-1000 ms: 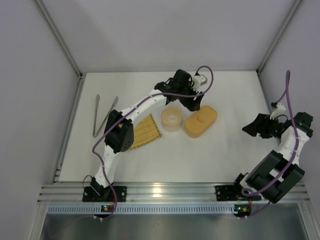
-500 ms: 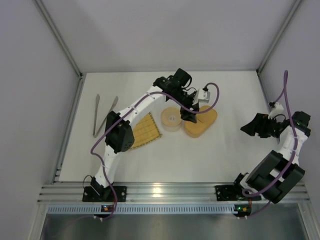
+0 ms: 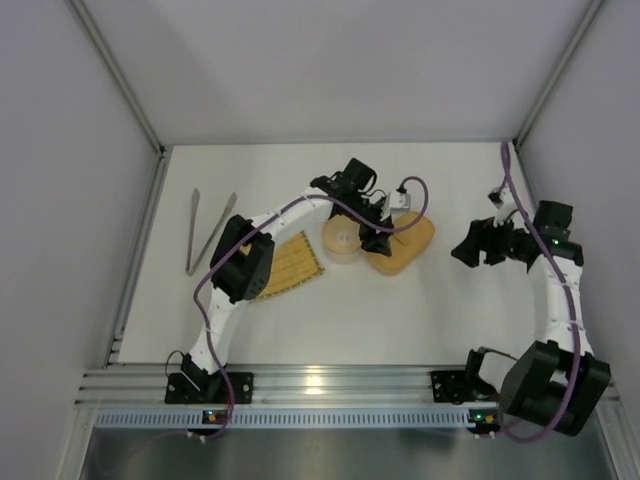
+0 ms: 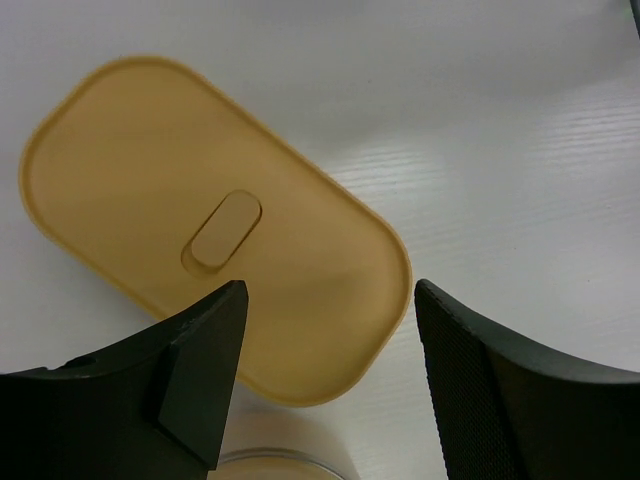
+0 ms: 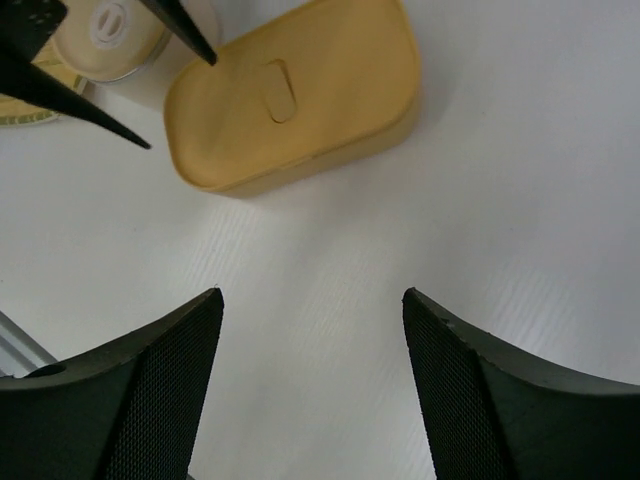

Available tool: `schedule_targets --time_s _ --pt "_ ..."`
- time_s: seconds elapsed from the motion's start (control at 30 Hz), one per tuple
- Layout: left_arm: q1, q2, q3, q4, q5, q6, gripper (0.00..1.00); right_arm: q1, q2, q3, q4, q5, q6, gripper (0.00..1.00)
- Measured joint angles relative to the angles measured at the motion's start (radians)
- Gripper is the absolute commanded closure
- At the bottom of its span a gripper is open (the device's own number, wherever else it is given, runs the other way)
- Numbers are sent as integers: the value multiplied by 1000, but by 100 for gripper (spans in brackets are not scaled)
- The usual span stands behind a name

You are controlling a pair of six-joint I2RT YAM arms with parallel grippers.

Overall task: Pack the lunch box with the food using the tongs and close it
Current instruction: Close the box lid on the packing box.

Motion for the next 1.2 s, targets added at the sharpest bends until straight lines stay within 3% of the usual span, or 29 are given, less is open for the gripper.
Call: schedule_targets --time_s 0.17,0.23,0.4,0.53,0.67,0.9,1.2 --pt "62 -56 -115 148 -55 -242 25 276 -50 -5 136 144 94 29" --pt "106 -110 -140 180 -56 -355 20 364 -40 -8 177 207 103 29" --pt "254 -362 -267 262 -22 -569 15 510 30 -26 240 350 111 28" --pt "345 -554 -304 248 8 -613 14 567 109 -26 279 437 110 28" --pt "410 -650 -311 204 63 -616 13 620 196 -5 287 498 98 27" --pt "552 -678 -438 149 111 -626 5 655 332 102 298 550 74 25" --pt "563 -682 -491 121 132 -629 2 678 454 229 281 562 23 22"
